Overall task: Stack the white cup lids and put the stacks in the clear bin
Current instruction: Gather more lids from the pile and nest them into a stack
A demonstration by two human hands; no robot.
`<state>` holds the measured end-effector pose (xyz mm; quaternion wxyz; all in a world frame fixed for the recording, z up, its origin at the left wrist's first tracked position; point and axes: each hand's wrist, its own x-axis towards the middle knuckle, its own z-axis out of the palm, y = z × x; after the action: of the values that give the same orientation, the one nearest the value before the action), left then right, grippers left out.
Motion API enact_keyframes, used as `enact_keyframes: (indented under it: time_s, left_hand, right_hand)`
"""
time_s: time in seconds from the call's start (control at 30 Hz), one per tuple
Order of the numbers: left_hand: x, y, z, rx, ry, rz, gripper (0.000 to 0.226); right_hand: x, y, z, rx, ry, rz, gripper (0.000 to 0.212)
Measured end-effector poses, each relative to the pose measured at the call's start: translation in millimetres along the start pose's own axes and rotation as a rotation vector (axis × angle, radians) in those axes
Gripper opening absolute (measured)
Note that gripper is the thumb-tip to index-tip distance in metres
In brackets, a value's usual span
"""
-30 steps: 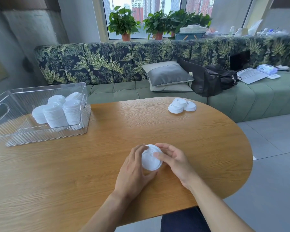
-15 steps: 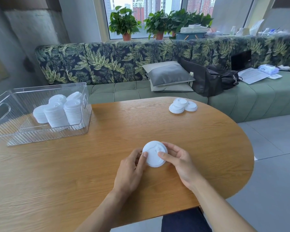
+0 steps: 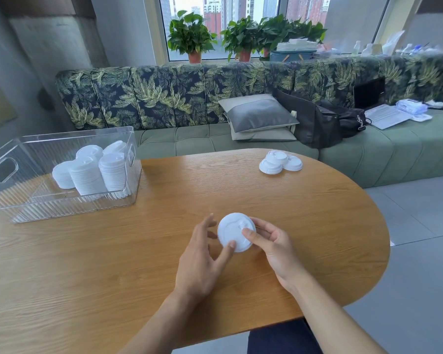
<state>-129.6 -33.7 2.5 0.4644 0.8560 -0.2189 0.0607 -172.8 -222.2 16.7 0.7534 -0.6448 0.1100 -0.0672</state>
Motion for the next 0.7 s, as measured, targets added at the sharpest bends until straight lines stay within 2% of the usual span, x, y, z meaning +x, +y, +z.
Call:
enact_keyframes:
  time_s: [0.07, 0.17, 0.3, 0.5, 0.7]
  left_hand:
    - [-0.9, 1.2, 0.2, 0.116, -0.032, 0.097, 0.097]
    - [-0.9, 2.0, 1.7, 0.214, -0.067, 0.198, 0.096]
    - [-1.6, 1.6, 2.1, 0.227, -0.022, 0.188, 0.085]
    - [17.5, -0.5, 8.3, 0.242, 0.035, 0.126, 0.089]
    - [49.9, -2.2, 29.2, 0.273, 0.022, 0.122, 0.089]
  right_hand:
    - [-0.8, 1.2, 2.8, -0.022, 0.005, -0.011, 0.053]
    - [-3.4, 2.9, 9.5, -0.089, -0.027, -0.028, 0.056]
    - [-5.7, 6.6, 15.0, -0.181, 0.013, -0.058, 0.042]
    - [-7.6, 12.2, 15.6, -0.414, 0.189, -0.216, 0.012]
    - [20.9, 9.0, -13.8, -0.472, 0.359, -0.225, 0.015]
